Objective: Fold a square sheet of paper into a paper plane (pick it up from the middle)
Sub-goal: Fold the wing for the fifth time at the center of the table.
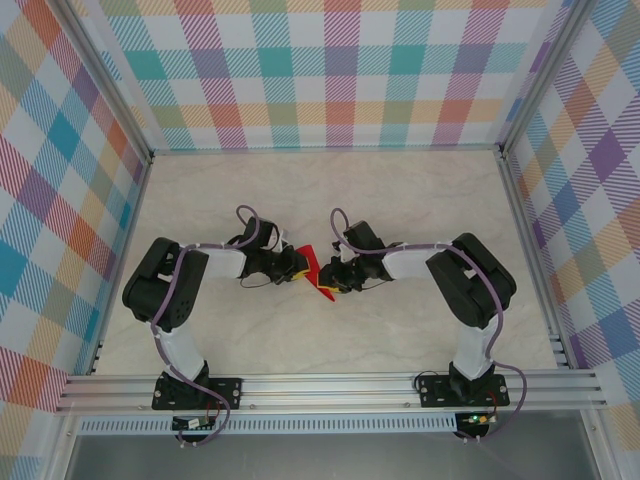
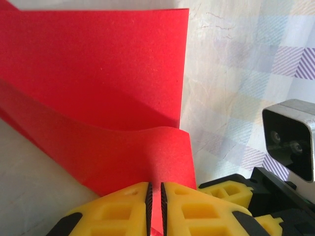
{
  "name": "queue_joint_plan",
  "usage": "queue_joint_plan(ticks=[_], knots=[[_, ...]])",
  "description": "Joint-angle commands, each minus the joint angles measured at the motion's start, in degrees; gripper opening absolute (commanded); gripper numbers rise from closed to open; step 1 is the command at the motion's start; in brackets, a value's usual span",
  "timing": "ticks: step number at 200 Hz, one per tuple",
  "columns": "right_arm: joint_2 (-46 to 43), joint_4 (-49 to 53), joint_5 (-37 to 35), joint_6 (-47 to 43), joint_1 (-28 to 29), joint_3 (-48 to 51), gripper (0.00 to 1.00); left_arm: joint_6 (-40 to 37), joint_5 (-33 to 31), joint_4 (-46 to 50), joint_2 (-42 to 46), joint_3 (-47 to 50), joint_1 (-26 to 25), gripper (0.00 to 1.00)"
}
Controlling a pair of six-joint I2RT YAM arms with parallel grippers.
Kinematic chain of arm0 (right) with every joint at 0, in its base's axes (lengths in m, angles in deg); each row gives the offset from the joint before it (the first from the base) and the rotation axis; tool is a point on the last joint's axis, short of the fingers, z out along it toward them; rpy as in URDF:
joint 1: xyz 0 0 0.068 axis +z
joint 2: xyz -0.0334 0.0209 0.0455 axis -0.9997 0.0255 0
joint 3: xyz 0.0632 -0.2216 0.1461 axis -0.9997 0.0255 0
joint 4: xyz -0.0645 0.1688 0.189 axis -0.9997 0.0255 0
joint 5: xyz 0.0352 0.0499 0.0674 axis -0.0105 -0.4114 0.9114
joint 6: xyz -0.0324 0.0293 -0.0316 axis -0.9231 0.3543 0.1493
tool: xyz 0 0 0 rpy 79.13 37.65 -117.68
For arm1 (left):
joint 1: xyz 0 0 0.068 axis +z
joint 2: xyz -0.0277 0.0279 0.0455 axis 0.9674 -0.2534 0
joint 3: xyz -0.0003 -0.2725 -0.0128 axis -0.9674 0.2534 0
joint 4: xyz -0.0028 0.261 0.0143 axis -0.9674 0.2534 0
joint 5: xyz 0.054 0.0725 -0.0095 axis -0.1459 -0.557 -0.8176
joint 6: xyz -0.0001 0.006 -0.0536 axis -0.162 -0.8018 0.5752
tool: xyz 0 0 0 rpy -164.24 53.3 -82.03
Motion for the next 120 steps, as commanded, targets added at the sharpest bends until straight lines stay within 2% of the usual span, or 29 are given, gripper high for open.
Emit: queue_joint_plan(ticks=[1, 120], knots=[[-2.14, 2.50, -0.32, -1.00, -0.25, 0.99, 0.22, -0.89, -0.89, 1.66, -0.93, -1.20, -1.10, 0.15], [1.62, 4.89, 0.01, -1.21, -0.25, 0.63, 0.14, -1.90, -1.07, 3.15, -0.05, -1.73, -1.10, 0.15]])
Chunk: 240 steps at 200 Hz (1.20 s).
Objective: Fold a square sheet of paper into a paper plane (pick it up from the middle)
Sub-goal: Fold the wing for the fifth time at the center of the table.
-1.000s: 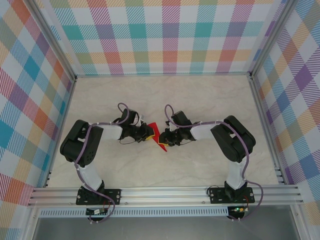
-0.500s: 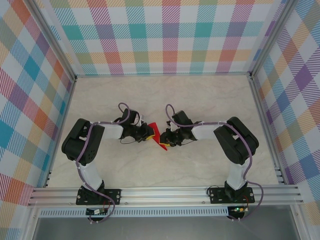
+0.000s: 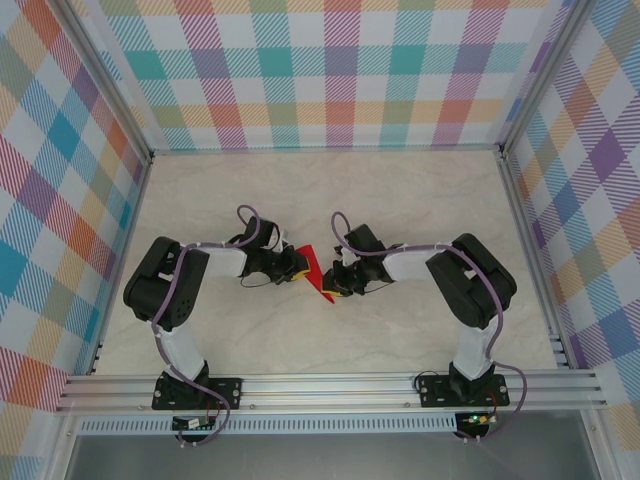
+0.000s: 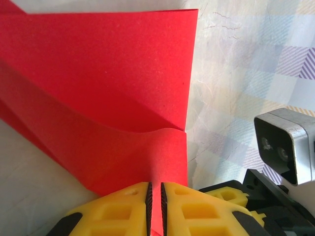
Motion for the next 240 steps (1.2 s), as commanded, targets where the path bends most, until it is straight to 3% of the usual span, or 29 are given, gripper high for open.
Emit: queue_joint_plan(ticks=[1, 83, 165, 240], knots=[[1.38, 3.04, 0.45, -0.80, -0.23, -0.30, 0.14, -1.63, -0.87, 1.69, 0.25, -1.02, -1.05, 0.15], [-4.80, 4.38, 0.23, -1.35, -0.23, 1.84, 0.19, -1.85, -0.97, 2.04, 0.26, -0.93, -1.05, 0.15], [-2.33, 5.74, 0.70, -2.36, 0.01, 2.10, 0.12, -1.64, -0.22, 1.70, 1.34, -0.75, -1.05, 0.15], [0.65, 7.62, 0.06, -3.60, 0.65, 0.37, 0.13, -1.54, 1.07, 0.99, 2.72, -1.04, -1.00, 0.16]])
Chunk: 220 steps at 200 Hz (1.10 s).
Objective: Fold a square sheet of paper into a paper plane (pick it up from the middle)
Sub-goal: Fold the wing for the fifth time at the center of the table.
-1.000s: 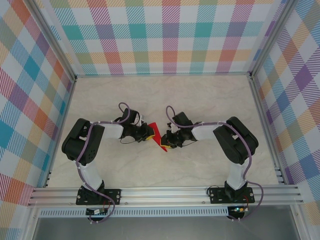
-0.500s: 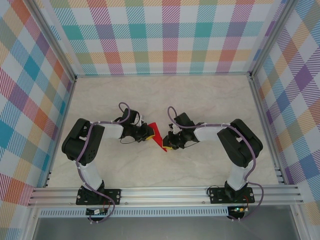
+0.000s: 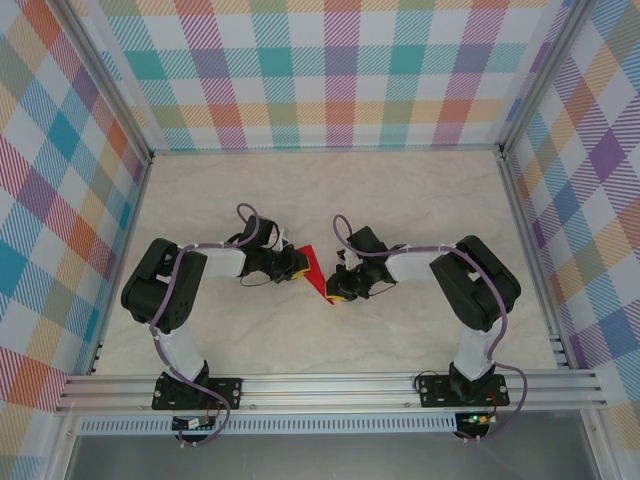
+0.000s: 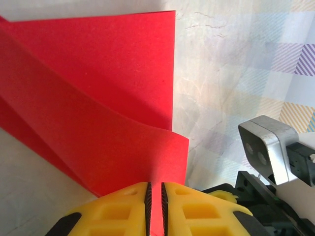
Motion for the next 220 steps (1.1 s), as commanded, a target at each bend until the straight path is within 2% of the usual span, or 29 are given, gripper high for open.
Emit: queue_joint_plan(ticks=[1, 80, 154, 194, 220], knots=[[2.22, 3.23, -0.53, -1.61, 0.59, -0.66, 0.13, -0.54, 0.80, 0.75, 1.49, -0.98, -1.03, 0.16], [-2.41, 6.13, -1.65, -2.58, 0.59, 0.23, 0.18, -1.28, -1.37, 3.19, -0.69, -2.44, -1.05, 0.16], [-3.87, 7.93, -1.13, -3.19, 0.59, 1.67, 0.19, -1.66, -2.27, 4.37, -2.38, -3.16, -1.05, 0.15], [-3.00, 8.09, -1.12, -3.53, 0.63, 1.67, 0.18, -1.90, -2.52, 4.85, -2.98, -3.60, -1.05, 0.15], [-1.76, 8.73, -2.02, -3.55, 0.72, 1.41, 0.14, -2.03, -2.49, 4.99, -3.07, -3.84, -1.05, 0.15]])
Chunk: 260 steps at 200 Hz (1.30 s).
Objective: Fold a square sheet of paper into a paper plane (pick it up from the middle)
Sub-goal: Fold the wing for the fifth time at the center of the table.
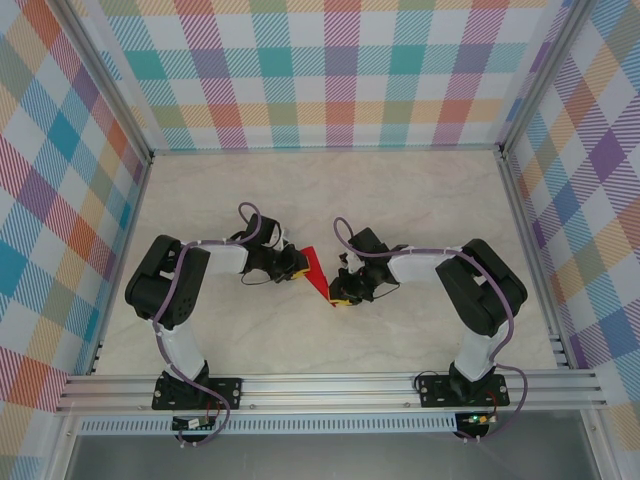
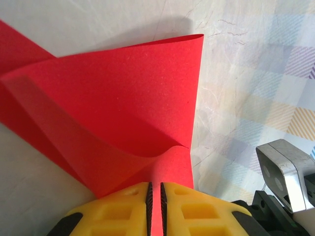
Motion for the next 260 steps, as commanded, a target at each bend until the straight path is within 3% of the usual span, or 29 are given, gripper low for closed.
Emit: queue_joint_plan(ticks=[1, 81, 153, 214, 260], knots=[[0.96, 3.35, -0.74, -0.97, 0.37, 0.71, 0.14, -1.57, -1.14, 1.44, -1.04, -1.38, -1.03, 0.15], [-3.35, 5.75, -0.78, -2.11, 0.56, 0.97, 0.18, -2.02, -1.95, 2.75, -1.66, -1.99, -1.03, 0.15], [0.77, 6.01, -0.69, -2.13, 0.93, -0.17, 0.14, -2.19, -1.68, 2.83, -1.62, -1.94, -1.03, 0.15], [-8.68, 7.58, -8.51, -3.83, 0.96, -1.58, 0.27, -2.26, -1.34, 2.61, -1.53, -1.75, -1.03, 0.15], [-2.18, 2.19, -0.19, -5.37, 0.92, -6.61, 0.25, -2.29, -1.20, 2.60, -1.33, -1.49, -1.03, 0.15]])
